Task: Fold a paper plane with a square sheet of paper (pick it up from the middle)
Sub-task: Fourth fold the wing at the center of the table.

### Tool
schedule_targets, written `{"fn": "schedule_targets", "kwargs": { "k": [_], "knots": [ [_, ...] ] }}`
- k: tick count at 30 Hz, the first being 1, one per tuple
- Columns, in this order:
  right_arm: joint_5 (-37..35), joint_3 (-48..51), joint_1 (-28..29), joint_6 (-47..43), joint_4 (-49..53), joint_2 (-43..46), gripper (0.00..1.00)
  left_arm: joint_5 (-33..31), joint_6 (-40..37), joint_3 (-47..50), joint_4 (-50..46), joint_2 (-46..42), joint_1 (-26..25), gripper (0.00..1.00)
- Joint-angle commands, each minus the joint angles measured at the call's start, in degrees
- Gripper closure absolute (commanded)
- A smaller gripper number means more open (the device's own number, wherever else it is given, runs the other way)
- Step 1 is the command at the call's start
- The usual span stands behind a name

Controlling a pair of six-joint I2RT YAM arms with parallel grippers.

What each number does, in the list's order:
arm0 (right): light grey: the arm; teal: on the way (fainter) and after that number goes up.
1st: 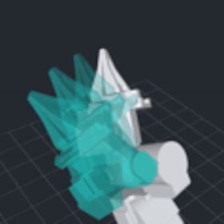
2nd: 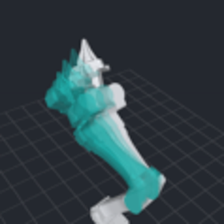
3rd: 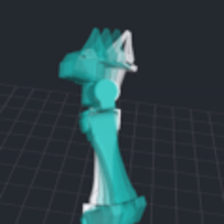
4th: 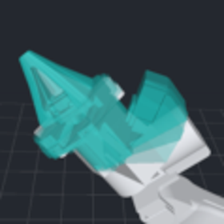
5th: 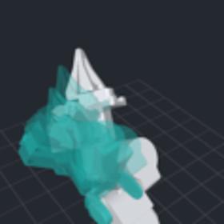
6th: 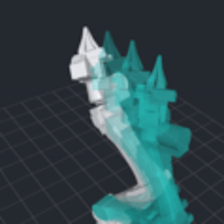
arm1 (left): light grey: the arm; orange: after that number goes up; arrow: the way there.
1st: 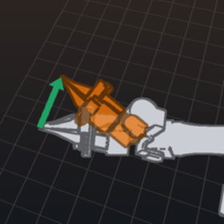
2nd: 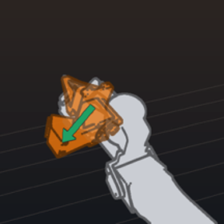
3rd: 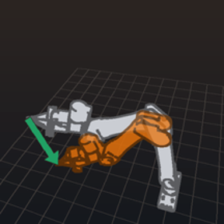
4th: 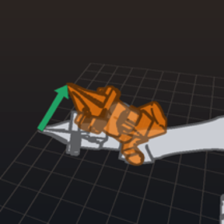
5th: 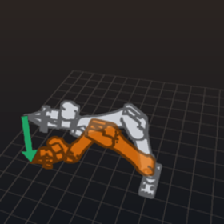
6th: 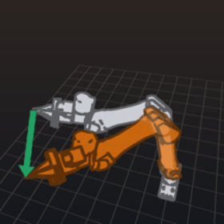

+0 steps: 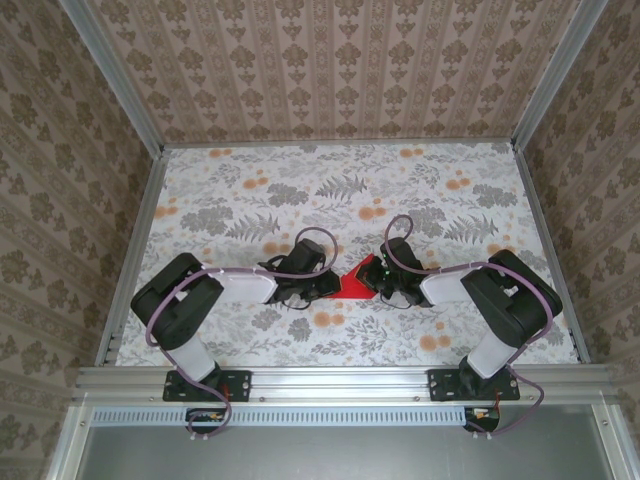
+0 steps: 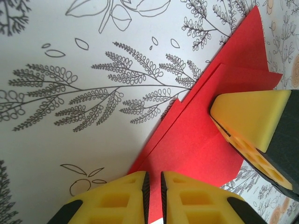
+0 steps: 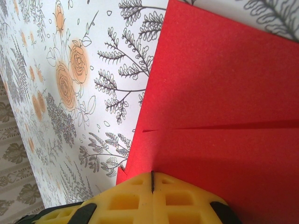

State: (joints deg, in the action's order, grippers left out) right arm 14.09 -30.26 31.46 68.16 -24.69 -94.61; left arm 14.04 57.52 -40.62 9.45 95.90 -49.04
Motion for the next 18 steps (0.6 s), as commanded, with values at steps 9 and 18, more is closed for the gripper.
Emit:
{"fn": "schedule_targets", "kwargs": {
  "k": [9, 18],
  "knots": [
    [-4.47, 2.84, 0.09, -0.13, 9.71, -3.09, 0.99, -1.65, 2.35, 3.78, 1.83, -2.69, 0.68, 0.84],
    [-4.51, 3.1, 0.0, -0.01, 9.49, -3.38, 0.99, 0.05, 4.19, -0.18, 6.55, -3.41, 0.13, 0.84]
  ]
}}
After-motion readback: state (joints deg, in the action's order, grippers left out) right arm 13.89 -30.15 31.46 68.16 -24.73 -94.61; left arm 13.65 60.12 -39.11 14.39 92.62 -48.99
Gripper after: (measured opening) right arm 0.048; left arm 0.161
